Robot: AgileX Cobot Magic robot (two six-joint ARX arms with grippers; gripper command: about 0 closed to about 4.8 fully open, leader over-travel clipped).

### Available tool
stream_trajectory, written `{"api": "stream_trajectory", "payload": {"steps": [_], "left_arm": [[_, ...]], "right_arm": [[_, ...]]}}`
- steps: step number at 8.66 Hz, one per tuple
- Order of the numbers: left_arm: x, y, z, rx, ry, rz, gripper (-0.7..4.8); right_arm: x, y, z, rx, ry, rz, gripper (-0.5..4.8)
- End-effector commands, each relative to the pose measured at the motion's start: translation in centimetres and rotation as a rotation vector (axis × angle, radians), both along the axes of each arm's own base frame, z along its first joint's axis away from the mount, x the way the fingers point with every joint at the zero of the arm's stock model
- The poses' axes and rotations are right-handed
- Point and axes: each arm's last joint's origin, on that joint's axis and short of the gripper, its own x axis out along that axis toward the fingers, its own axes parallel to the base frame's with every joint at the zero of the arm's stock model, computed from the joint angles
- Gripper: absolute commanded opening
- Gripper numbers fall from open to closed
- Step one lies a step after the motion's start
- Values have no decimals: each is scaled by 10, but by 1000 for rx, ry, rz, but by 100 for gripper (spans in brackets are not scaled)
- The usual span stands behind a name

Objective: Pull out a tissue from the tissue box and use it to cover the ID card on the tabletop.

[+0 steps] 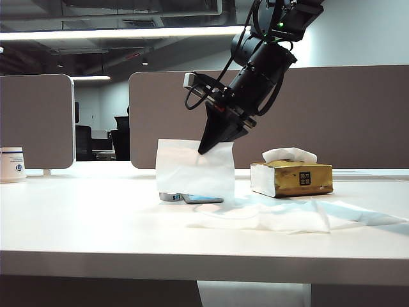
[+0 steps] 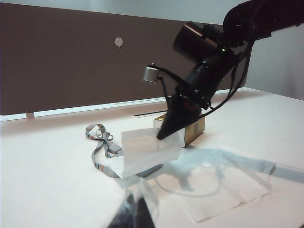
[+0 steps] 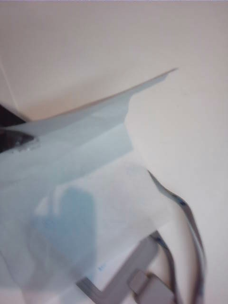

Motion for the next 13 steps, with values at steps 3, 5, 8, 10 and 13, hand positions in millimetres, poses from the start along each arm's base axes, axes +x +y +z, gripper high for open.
{"api": "stream_trajectory", "payload": {"steps": [3,5,8,10,13], "left_arm": [[0,0,2,-1,-12,-6,-5],[0,0,2,-1,-12,-6,-6],[0,0,2,-2,-12,-6,-6],[0,0,2,-1,-12,-6,-5],[0,0,2,-2,-12,-6,-5]], "right_arm": [[6,3,0,18,-47,-27,-1],[5,5,9,81,-49,-12,-1],[-32,-13,86,121,-155,-15,-1],[-39,-16,96,125,-165,-15,-1],[-14,-7,30,122,-233,-103,-1]]}}
